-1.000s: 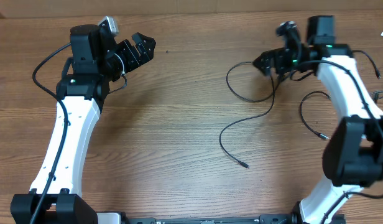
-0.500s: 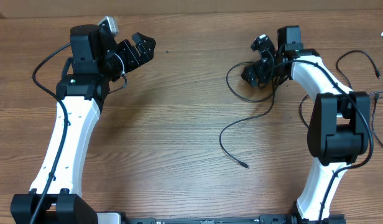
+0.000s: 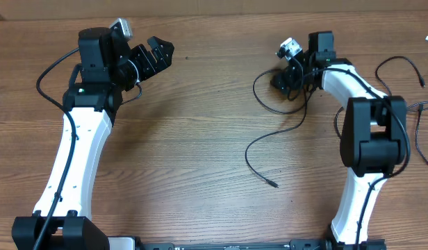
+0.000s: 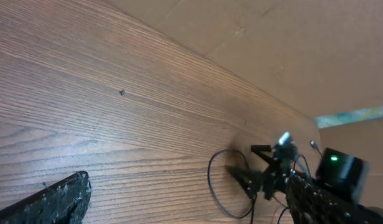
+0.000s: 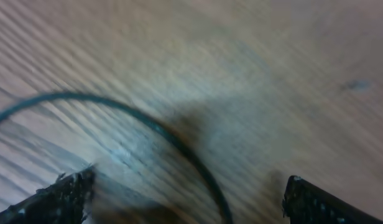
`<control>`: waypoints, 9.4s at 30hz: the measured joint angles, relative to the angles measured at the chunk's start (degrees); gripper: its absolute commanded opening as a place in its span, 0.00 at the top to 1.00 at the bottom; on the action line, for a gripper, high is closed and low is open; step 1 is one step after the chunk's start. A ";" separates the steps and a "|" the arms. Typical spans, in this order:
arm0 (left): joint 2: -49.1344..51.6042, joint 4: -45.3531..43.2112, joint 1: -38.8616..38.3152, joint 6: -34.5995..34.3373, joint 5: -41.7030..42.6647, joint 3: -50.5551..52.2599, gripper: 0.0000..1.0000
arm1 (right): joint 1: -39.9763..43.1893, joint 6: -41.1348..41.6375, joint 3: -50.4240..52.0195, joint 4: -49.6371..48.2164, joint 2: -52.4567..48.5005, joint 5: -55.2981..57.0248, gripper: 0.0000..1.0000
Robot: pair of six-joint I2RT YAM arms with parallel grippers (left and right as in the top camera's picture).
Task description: Untangle cables
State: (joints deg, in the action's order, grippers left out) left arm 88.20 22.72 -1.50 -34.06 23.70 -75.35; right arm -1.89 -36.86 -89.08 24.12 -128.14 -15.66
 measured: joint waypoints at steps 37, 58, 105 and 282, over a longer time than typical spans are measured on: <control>0.00 0.00 0.00 0.00 0.02 0.00 0.01 | 0.02 9.09 -1.79 4.20 4.66 12.13 0.96; 0.00 0.00 0.00 0.00 0.00 0.00 0.00 | 12.41 1.25 -8.63 -22.32 26.03 51.49 0.96; 0.00 0.00 0.00 0.00 0.00 0.00 0.00 | 17.16 21.84 -8.63 15.21 25.92 -6.45 0.00; -58.73 -59.47 -2.47 33.81 -14.56 70.23 0.00 | -1.90 21.86 -8.63 22.93 25.92 -8.09 0.00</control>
State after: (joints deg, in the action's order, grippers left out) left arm 29.47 -36.75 -3.97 -0.25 9.15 -5.13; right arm -3.79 -15.00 -97.71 47.05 -102.21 -23.75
